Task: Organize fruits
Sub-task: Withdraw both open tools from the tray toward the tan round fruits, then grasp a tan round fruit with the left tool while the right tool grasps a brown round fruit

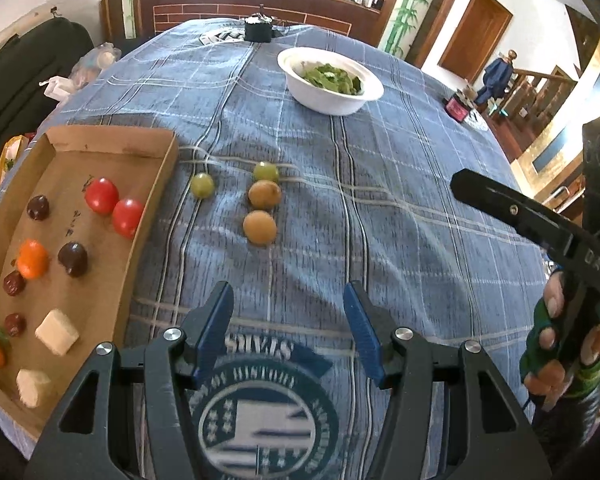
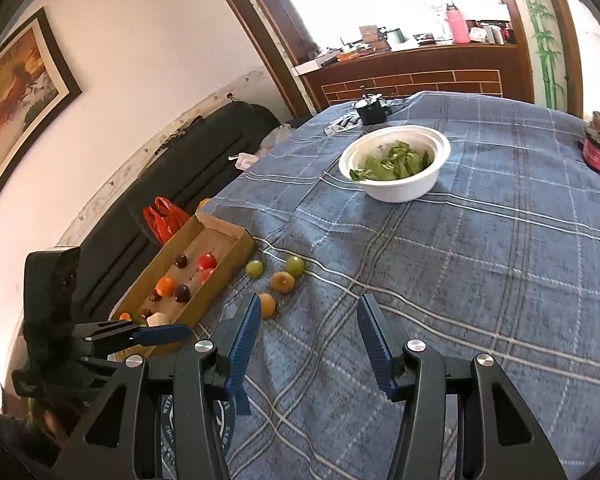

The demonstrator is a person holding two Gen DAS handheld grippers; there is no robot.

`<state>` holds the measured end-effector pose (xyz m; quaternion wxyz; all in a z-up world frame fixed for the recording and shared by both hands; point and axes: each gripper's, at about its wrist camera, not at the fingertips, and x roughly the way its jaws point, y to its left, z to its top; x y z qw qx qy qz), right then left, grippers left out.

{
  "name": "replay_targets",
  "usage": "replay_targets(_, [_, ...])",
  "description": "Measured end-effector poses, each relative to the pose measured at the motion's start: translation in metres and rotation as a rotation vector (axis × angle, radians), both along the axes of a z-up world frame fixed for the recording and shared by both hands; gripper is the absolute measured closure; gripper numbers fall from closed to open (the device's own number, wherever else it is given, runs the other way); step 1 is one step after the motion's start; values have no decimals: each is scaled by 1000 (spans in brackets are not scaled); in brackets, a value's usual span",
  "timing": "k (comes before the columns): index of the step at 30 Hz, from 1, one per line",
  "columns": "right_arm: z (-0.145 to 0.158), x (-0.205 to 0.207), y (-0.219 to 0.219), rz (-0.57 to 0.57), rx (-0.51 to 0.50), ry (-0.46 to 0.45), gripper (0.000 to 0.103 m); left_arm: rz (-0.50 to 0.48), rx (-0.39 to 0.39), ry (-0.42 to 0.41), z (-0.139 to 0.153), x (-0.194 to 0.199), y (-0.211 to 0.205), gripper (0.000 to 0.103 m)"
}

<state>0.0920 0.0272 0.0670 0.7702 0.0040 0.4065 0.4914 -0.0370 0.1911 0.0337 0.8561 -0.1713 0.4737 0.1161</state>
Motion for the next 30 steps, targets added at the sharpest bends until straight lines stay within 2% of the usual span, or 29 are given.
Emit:
replay_targets(5, [-9, 11, 30, 45, -12, 23, 60, -6, -5, -11, -14, 20, 6, 47])
replay_targets(10, [-23, 17, 60, 85, -50, 38, 62, -27, -17, -33, -26, 36, 11, 47])
replay_targets(14, [-34, 20, 76, 102, -61, 52, 63, -27, -18, -16, -39, 46, 17, 48])
replay_targets(16, [-38, 21, 83, 111, -67, 56, 63, -21, -9, -16, -43, 48, 20, 56])
replay_targets(17, [-40, 22, 86, 116, -68, 58, 63, -21, -19, -13, -46, 48, 24, 72])
replay_targets(18, [-42, 22, 89, 121, -71, 59, 64, -23, -35, -7, -49, 49, 26, 82])
replay_targets(20, [-46, 24, 94, 126, -75, 63, 64, -28, -64, -28, -50, 46, 31, 82])
replay_targets(27, [-57, 21, 109, 150, -90, 75, 64, -46, -33, -18, -48, 21, 27, 83])
replay_targets(30, [-63, 15, 120, 173, -106, 75, 64, -31, -43, -16, -44, 3, 30, 83])
